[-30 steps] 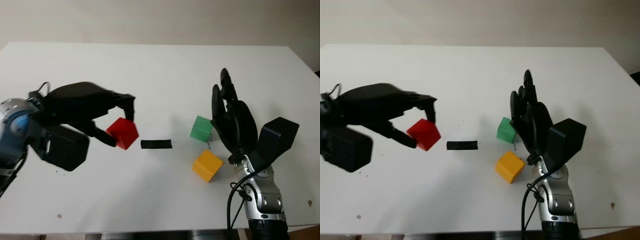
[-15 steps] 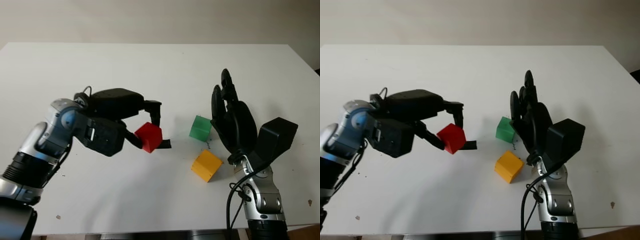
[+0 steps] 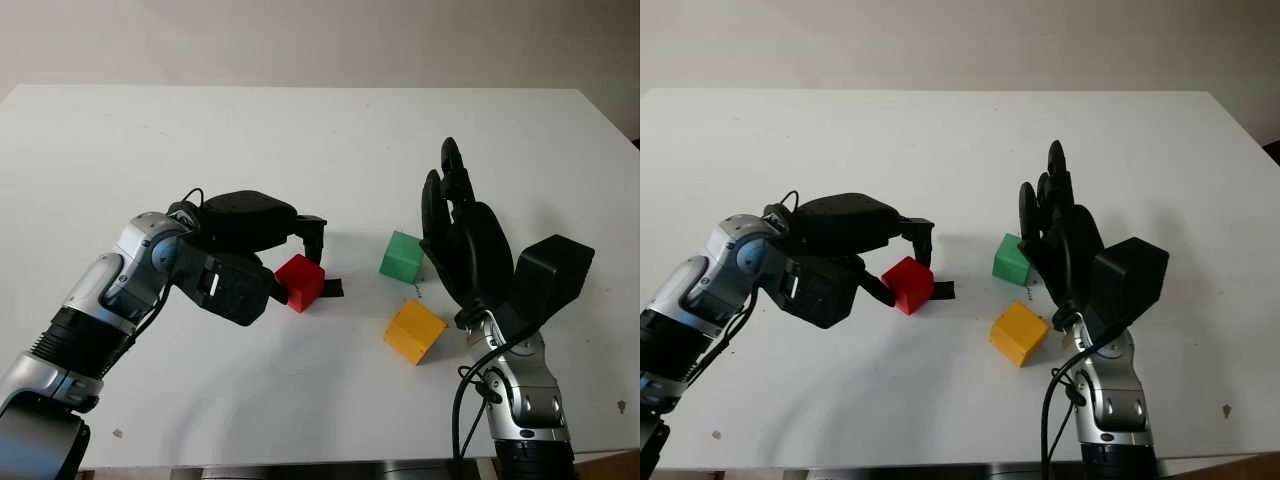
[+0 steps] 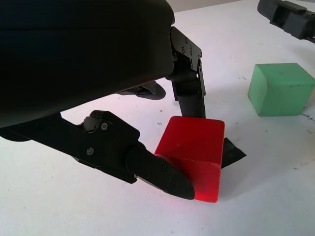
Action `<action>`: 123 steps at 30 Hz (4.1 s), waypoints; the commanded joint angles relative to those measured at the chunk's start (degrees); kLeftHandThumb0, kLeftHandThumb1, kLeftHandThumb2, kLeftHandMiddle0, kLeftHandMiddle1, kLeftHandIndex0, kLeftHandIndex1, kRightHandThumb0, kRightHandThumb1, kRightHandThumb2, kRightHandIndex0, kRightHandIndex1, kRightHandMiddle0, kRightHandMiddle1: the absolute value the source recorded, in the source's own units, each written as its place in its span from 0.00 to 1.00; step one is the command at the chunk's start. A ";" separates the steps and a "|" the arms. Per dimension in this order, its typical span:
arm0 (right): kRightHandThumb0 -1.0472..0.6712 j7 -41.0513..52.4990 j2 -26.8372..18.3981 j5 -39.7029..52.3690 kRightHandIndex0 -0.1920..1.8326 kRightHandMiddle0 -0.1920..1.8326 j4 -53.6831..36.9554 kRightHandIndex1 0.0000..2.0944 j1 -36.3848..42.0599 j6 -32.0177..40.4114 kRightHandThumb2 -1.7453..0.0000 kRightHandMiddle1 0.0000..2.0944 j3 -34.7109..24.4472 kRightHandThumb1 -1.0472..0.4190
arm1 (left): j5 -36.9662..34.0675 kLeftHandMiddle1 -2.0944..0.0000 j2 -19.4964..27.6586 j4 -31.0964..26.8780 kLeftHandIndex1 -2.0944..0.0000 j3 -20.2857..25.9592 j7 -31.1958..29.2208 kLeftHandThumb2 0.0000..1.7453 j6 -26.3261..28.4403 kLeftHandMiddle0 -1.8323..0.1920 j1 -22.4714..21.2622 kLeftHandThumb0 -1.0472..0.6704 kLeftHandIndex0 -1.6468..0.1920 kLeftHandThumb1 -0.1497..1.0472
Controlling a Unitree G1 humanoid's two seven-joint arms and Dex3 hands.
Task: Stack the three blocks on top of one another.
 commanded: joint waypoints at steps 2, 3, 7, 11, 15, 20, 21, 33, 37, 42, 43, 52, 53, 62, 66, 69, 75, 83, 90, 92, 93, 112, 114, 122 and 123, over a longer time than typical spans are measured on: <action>0.19 -0.23 -0.02 0.10 0.00 0.00 -1.55 0.00 0.32 0.01 0.66 0.00 -0.16 0.00 | 0.01 0.95 -0.34 0.14 0.34 -0.14 0.53 0.03 0.09 0.73 -1.27 0.40 0.69 0.92; 0.19 -0.24 -0.04 0.09 0.00 0.00 -1.60 0.00 0.40 -0.01 0.66 0.00 -0.15 0.00 | -0.10 0.95 -0.39 0.22 0.34 -0.08 0.59 0.03 0.03 0.73 -1.27 0.40 0.69 0.92; 0.20 -0.04 0.02 0.42 0.00 0.00 -1.44 0.00 0.56 -0.39 0.66 0.00 -0.21 0.00 | -0.16 0.94 -0.40 0.27 0.32 -0.03 1.38 0.03 -0.72 0.73 -1.10 0.40 0.70 0.93; 0.20 0.12 -0.18 0.18 0.00 0.00 -1.38 0.00 0.63 -0.74 0.66 0.00 -0.03 0.00 | 0.24 0.94 -0.61 0.29 0.31 -0.19 2.47 0.03 -1.15 0.73 -0.97 0.40 0.72 0.94; 0.20 0.17 -0.23 0.17 0.00 0.00 -1.54 0.00 0.82 -0.74 0.66 0.00 -0.02 0.00 | 0.48 0.94 -1.16 0.15 0.32 -0.06 3.90 0.03 -0.92 0.73 -0.62 0.41 0.72 0.94; 0.20 0.21 -0.30 0.25 0.00 0.00 -1.75 0.00 1.07 -0.48 0.66 0.00 -0.12 0.00 | 0.90 0.93 -1.29 0.34 0.30 -0.32 4.98 0.03 -1.15 0.74 -0.46 0.40 0.74 0.95; 0.20 0.16 -0.28 0.22 0.00 0.00 -1.80 0.00 1.07 -0.41 0.66 0.00 -0.10 0.00 | 0.98 0.93 -1.33 0.37 0.29 -0.35 5.16 0.03 -1.18 0.74 -0.41 0.40 0.75 0.95; 0.19 0.25 -0.33 -0.05 0.00 0.00 -1.91 0.00 1.18 -0.48 0.66 0.00 0.04 0.00 | 2.22 0.97 -1.31 -0.09 0.69 -1.05 4.99 0.03 -0.24 0.85 0.34 0.32 0.82 0.96; 0.19 0.21 -0.28 0.12 0.00 0.00 -2.03 0.00 1.20 -0.26 0.66 0.00 -0.08 0.00 | 2.32 0.98 -0.89 -0.37 0.88 -1.39 3.45 0.03 -0.42 0.90 0.30 0.28 0.81 0.96; 0.19 0.46 -0.45 -0.01 0.00 0.00 -1.90 0.00 1.21 -0.67 0.66 0.00 -0.07 0.00 | 1.42 0.99 -0.43 -1.99 0.95 -1.17 0.53 0.03 0.75 0.94 0.68 0.26 0.85 0.97; 0.19 0.40 -0.42 -0.02 0.00 0.00 -1.98 0.00 1.19 -0.52 0.66 0.00 -0.08 0.00 | 0.85 0.99 -0.36 -2.43 0.96 -0.97 -0.29 0.03 1.16 0.95 0.77 0.25 0.86 0.97; 0.19 -0.02 -0.32 0.14 0.00 0.00 -2.09 0.00 1.02 -0.05 0.66 0.00 -0.31 0.00 | -15.32 1.00 0.79 -4.31 0.99 5.80 -9.22 0.03 7.78 1.00 0.84 0.15 0.95 0.94; 0.19 -0.02 -0.34 0.19 0.00 0.00 -2.08 0.00 0.96 -0.05 0.66 0.00 -0.37 0.00 | -19.00 1.00 0.36 -4.32 0.99 7.66 -10.53 0.03 10.70 1.00 0.82 0.12 0.97 0.94; 0.18 2.26 -3.11 -0.07 0.00 0.00 -1.07 0.00 -1.66 -1.24 0.67 0.00 -1.67 0.00 | -33.93 1.00 -3.21 -9.35 1.00 21.39 -0.96 0.32 21.05 1.00 7.86 0.07 1.00 1.00; 0.17 3.40 -6.62 -1.39 0.00 0.01 -1.99 0.00 -3.17 0.10 0.70 0.01 -2.22 0.00 | -36.44 1.00 -6.14 -9.72 1.00 24.28 4.51 0.33 21.68 1.00 11.89 0.12 1.00 1.00; 0.19 4.23 -10.42 -4.73 0.01 0.02 -2.05 0.01 -4.46 -1.11 0.72 0.02 -1.99 0.00 | -38.28 1.00 -8.24 -9.75 1.00 25.77 7.52 0.29 21.79 1.00 14.52 0.12 1.00 1.00; 0.19 11.36 -17.41 -4.26 0.00 0.01 -0.29 0.00 -7.21 -3.37 0.87 0.02 -3.25 0.00 | -38.93 1.00 -11.85 -10.06 1.00 25.56 11.14 0.31 18.96 1.00 19.49 0.13 1.00 1.00; 0.24 23.47 -33.02 -11.20 0.07 0.15 -4.23 0.04 -8.98 -6.55 0.98 0.07 -1.58 0.14 | -38.90 1.00 -15.92 -14.59 1.00 24.91 14.98 0.34 19.91 1.00 25.31 0.14 1.00 1.00; 0.24 34.72 -44.92 -14.93 0.11 0.28 -7.11 0.04 -10.66 -15.62 0.97 0.06 -0.31 0.21 | -39.31 1.00 -17.44 -15.67 1.00 24.83 16.18 0.37 19.42 1.00 27.63 0.14 1.00 1.00; 0.22 36.78 -47.41 -16.24 0.12 0.30 -9.59 0.04 -10.55 -17.95 0.97 0.05 -0.20 0.22 | -39.47 1.00 -17.70 -15.70 1.00 25.04 16.30 0.37 19.08 1.00 27.95 0.15 1.00 1.00; 0.22 37.45 -48.39 -16.88 0.12 0.31 -10.70 0.04 -10.45 -19.49 0.97 0.05 -0.18 0.22 | -39.51 1.00 -17.87 -15.74 1.00 25.14 16.50 0.38 19.08 1.00 28.04 0.16 1.00 1.00; 0.20 35.24 -48.50 -27.99 0.15 0.37 -13.67 0.03 -5.22 -30.70 0.96 0.03 4.70 0.25 | -40.04 1.00 -18.05 -19.81 1.00 25.71 19.11 0.37 20.16 1.00 28.96 0.16 1.00 1.00; 0.20 32.72 -47.40 -29.93 0.15 0.38 -12.05 0.03 -4.67 -31.92 0.97 0.03 5.32 0.25 | -39.91 1.00 -18.26 -20.06 1.00 25.77 19.54 0.36 20.28 1.00 29.11 0.16 1.00 1.00; 0.22 27.73 -44.95 -32.97 0.15 0.38 -6.87 0.02 -3.81 -34.77 0.96 0.03 7.44 0.23 | -37.63 1.00 -18.27 -20.56 1.00 25.09 21.12 0.33 20.56 1.00 29.40 0.13 1.00 1.00; 0.22 27.45 -44.71 -33.05 0.14 0.38 -6.54 0.02 -3.71 -34.78 0.97 0.03 7.61 0.23 | -37.35 1.00 -18.21 -20.53 1.00 25.01 21.12 0.33 20.49 1.00 29.41 0.13 1.00 1.00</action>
